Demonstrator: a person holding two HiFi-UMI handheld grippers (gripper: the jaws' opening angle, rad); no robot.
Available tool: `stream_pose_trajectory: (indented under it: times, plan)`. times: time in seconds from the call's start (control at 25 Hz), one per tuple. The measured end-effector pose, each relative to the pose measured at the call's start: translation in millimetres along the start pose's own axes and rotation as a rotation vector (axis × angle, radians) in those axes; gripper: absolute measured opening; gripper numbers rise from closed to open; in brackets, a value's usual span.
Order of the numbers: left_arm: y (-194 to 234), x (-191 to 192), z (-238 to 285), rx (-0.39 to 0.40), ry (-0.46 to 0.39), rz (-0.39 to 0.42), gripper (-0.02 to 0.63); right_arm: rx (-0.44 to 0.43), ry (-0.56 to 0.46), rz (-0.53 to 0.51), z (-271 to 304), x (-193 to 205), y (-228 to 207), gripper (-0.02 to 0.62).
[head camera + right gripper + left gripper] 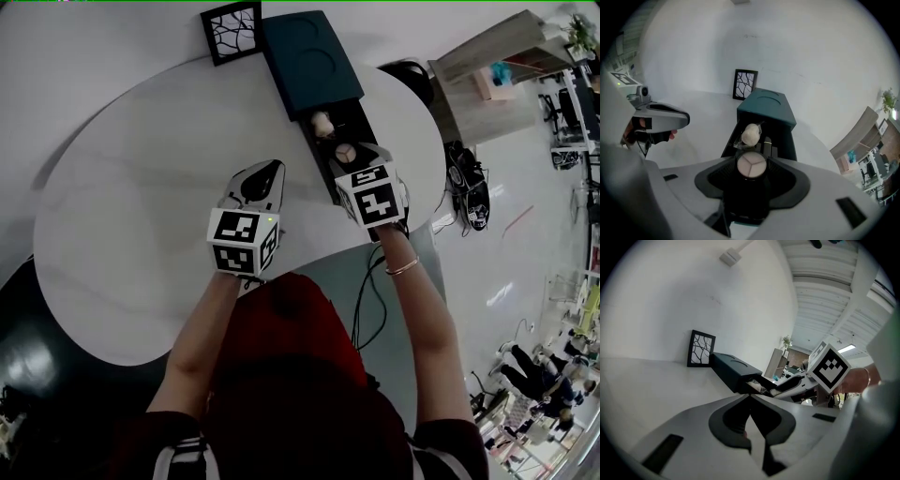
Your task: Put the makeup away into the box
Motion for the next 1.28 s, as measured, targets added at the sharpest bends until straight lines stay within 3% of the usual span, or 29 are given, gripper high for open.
stream_pose_trajectory:
  times: [0.68,1.28]
  plan:
    - [10.6,-0.7,4.2,0.004,0.006,-0.013,0.023,-0.004,0.116,0.003,20.3,6.0,-2.1,0.225]
    - [9.6,1.2,8.6,0.005,0.009,-0.006,0.023,-0.017,0.123,0.009,26.7,7.3,-3.9,0.225]
Point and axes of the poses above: the fingertips, and each gripper's own axes: z forward along the fingers, y to its left, x out of its underside, the point moved 9 cm from there along -z, backward along the fingers, and after that the axes turned 7 degrees about -x, right-handed, at the moved point
